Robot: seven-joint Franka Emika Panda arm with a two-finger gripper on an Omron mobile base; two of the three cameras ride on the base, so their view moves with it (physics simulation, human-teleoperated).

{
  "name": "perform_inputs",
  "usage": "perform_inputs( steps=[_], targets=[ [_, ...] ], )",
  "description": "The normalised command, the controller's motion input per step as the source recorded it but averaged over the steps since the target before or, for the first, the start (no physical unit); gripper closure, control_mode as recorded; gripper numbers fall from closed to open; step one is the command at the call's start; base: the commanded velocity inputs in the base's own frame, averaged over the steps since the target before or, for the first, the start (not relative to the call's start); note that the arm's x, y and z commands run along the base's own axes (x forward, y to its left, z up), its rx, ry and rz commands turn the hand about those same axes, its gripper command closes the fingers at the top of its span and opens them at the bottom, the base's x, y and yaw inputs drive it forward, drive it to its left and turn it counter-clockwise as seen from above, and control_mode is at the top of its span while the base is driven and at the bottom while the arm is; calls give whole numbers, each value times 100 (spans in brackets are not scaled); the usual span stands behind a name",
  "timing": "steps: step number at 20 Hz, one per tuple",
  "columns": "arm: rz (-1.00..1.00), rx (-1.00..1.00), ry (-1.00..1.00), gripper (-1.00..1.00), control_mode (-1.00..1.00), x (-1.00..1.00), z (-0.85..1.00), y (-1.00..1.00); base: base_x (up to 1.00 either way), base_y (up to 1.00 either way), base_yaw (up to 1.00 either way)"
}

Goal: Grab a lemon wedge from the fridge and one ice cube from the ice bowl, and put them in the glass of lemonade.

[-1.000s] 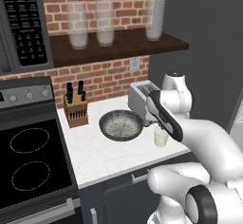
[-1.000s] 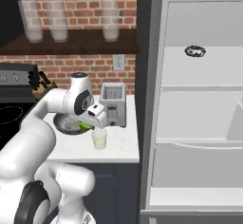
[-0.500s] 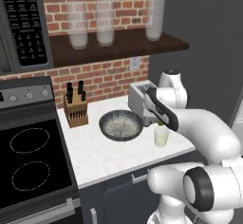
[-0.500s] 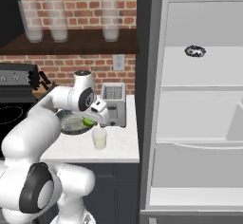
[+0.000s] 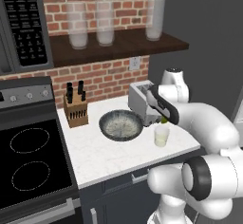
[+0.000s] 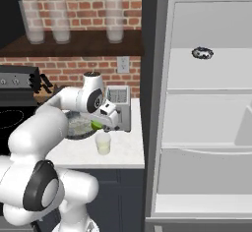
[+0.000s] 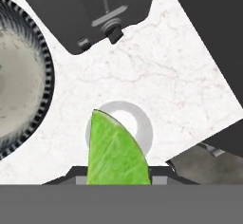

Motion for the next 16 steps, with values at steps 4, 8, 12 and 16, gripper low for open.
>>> perform_inputs(
  steps=[4, 8, 12, 16],
  targets=[
    [0, 0, 0, 100, -100, 2, 0, -40, 0, 0, 0],
    [0, 0, 0, 100, -100, 7, 0, -11, 0, 0, 0],
    [0, 0, 0, 100, -100, 8, 0, 3, 0, 0, 0],
    [0, 0, 0, 100, -100, 0, 0, 22, 0, 0, 0]
  ],
)
